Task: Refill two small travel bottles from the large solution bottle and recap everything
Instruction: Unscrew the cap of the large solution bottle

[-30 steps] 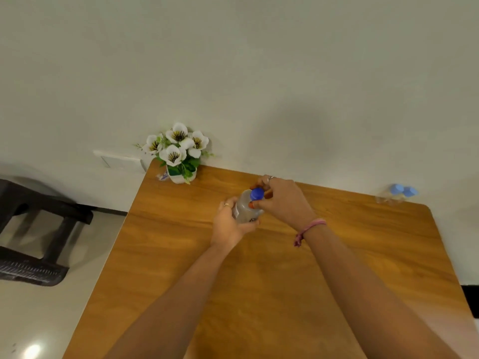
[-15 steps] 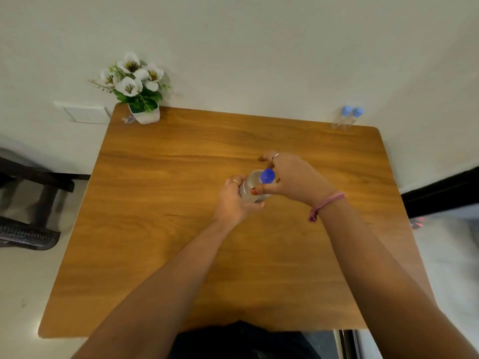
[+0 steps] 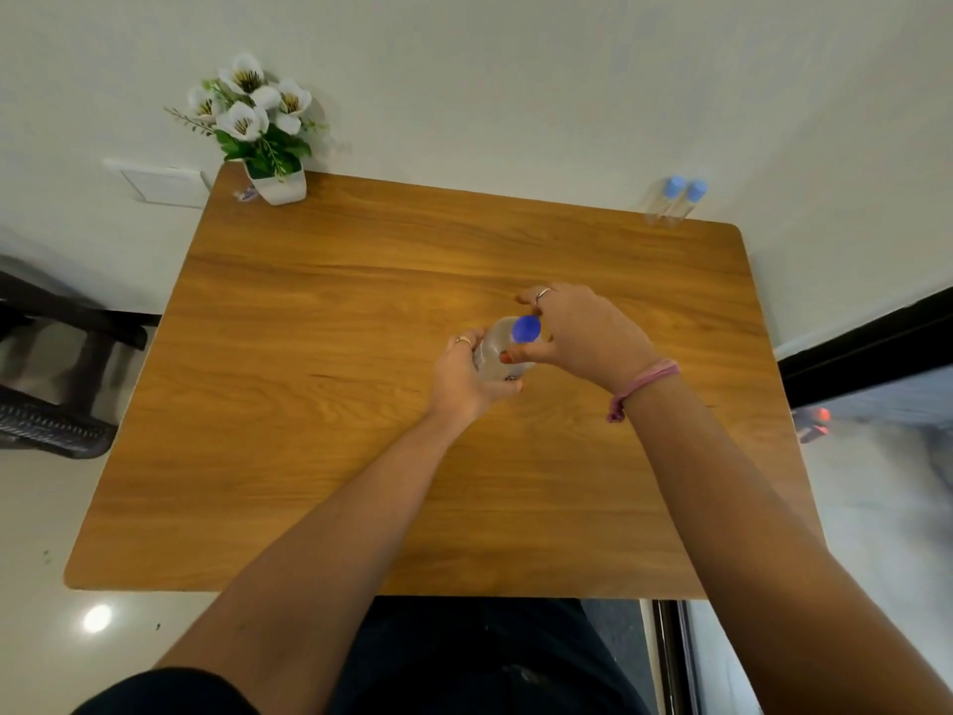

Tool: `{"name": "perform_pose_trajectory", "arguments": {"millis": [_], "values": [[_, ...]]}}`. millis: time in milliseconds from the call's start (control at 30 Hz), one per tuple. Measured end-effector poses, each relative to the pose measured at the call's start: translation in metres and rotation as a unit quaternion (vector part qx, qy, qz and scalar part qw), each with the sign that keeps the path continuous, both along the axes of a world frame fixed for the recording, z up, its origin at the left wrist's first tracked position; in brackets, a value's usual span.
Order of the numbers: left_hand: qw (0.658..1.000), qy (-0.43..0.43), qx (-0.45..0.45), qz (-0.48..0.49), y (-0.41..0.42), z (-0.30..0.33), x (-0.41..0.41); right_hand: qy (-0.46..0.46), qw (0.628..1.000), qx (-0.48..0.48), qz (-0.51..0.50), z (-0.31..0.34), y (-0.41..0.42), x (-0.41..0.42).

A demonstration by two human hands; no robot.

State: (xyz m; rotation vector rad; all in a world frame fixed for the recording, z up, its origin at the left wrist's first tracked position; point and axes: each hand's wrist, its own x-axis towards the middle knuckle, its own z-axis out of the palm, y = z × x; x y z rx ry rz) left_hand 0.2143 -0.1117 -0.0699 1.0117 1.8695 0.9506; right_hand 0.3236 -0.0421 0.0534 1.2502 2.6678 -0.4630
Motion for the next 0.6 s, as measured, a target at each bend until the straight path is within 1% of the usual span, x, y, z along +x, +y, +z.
{"name": "perform_pose_trajectory", "arguments": {"millis": [33,67,133,200,300,333,400,500,600], "values": [[1.000,-0.001,0.002,0.002,0.000,0.000,0.002,0.010,1.000,-0.019,0.012,0.002,0.001,0.003],[1.000,0.002,0.001,0.002,-0.001,0.000,0.003,0.012,0.999,-0.015,0.027,0.003,0.001,0.004],[1.000,0.000,-0.006,0.000,0.000,-0.003,0.007,0.004,0.999,0.017,0.034,0.000,0.000,0.006],[1.000,-0.005,-0.008,0.002,0.001,-0.004,0.009,0.000,0.999,0.032,0.005,-0.003,0.000,0.004],[1.000,-0.013,-0.010,0.007,0.003,-0.004,0.011,-0.032,0.997,0.066,-0.021,-0.010,0.001,0.002],[1.000,-0.015,-0.011,0.009,0.004,-0.004,0.012,-0.024,0.997,0.074,-0.030,-0.011,0.003,0.003],[1.000,-0.017,-0.011,0.012,0.006,-0.004,0.013,0.018,0.996,0.064,-0.055,-0.010,0.005,0.006],[1.000,-0.016,-0.010,0.013,0.011,-0.006,0.015,0.119,0.987,-0.008,-0.111,-0.003,0.007,0.015],[0.999,-0.019,-0.018,0.018,0.015,-0.010,0.016,0.242,0.949,-0.099,-0.178,-0.004,0.007,0.030]]}}
